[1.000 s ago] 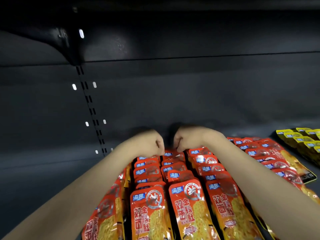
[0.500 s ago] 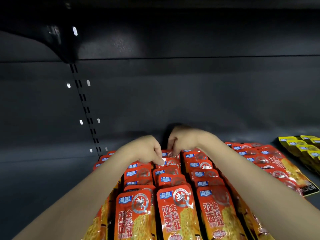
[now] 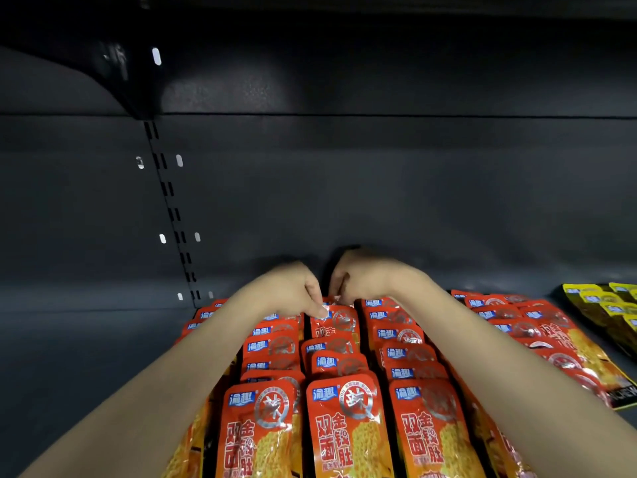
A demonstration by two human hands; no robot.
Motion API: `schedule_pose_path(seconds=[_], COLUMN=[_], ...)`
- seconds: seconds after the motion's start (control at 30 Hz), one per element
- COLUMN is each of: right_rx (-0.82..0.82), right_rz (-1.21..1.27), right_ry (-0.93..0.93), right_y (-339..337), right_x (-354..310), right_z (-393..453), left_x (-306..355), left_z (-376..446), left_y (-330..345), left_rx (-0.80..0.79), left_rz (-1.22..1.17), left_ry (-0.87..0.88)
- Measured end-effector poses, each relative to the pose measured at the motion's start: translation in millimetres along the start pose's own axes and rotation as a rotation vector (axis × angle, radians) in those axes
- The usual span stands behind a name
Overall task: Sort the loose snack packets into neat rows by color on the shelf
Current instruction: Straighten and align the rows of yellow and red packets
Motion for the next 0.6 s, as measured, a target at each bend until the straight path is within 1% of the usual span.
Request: schedule_pose_path(seconds=[0.23,0.4,0.6], right_rx=[0.029,0.100,0.034], right_rz=[0.014,0.098,0.142], right_ry=[0.021,0.008,-0.027], right_y=[-2,-13,-8], right_x=[1,3,1], right_z=[-1,-18,-33], left_x=[-2,0,0], left_z=[-1,-14,-32], left_y=[-3,-15,-1], left_rx=[0.004,0.055,-0.080], left_rz=[0.009,0.006,0.176], left_ry=[-0.019,-0.019,-0.039])
Point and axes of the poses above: each hand's wrist, its own z-axis towards the middle knuckle, its own y-axis out of the palm, x = y × z, the point moved 4 cm from there along z, towards the middle knuckle, and after that the axes turned 6 degrees about -z, right-handed, at the moved point
